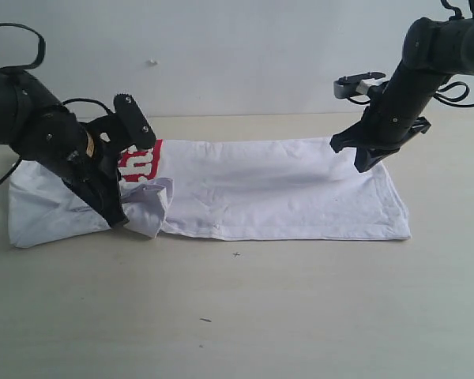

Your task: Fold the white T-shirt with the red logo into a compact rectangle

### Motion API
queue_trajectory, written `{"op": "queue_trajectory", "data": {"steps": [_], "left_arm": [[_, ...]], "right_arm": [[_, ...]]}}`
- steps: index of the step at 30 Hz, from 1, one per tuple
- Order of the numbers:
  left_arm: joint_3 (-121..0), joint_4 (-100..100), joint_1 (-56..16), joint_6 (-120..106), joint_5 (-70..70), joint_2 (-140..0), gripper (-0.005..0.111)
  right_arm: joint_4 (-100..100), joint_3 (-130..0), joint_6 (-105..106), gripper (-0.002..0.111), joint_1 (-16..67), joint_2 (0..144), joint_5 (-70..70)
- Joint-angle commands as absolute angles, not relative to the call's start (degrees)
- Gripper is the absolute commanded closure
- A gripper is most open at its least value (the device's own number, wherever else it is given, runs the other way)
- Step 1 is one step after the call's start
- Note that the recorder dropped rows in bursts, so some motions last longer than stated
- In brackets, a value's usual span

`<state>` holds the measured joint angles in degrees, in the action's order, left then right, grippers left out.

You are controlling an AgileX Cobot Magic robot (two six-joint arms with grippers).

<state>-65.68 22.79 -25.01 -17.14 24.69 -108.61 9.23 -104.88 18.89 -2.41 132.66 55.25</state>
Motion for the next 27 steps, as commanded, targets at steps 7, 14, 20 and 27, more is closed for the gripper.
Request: {"op": "queue_trajectory", "data": {"steps": [7, 14, 20, 27], "left_arm": [[-66.0, -4.5, -20.5, -41.7, 23.6, -112.6, 0.107], [-66.6, -4.3, -20.5, -37.5, 12.9, -116.9, 0.107], [-69.9, -3.9, -20.5, -37.2, 11.1, -120.5, 0.107], [-74.3, -3.9, -20.5, -37.2, 4.9, -121.7, 0.107]], "right_arm": [[9.5, -105.0, 19.5, 0.108, -2.7, 132.0, 54.6], [9.5, -105.0, 19.5, 0.108, -2.7, 132.0, 54.3], [9.5, -105.0, 19.5, 0.108, -2.7, 132.0, 53.9], [9.0, -105.0, 19.5, 0.108, -2.7, 132.0, 53.6]]}}
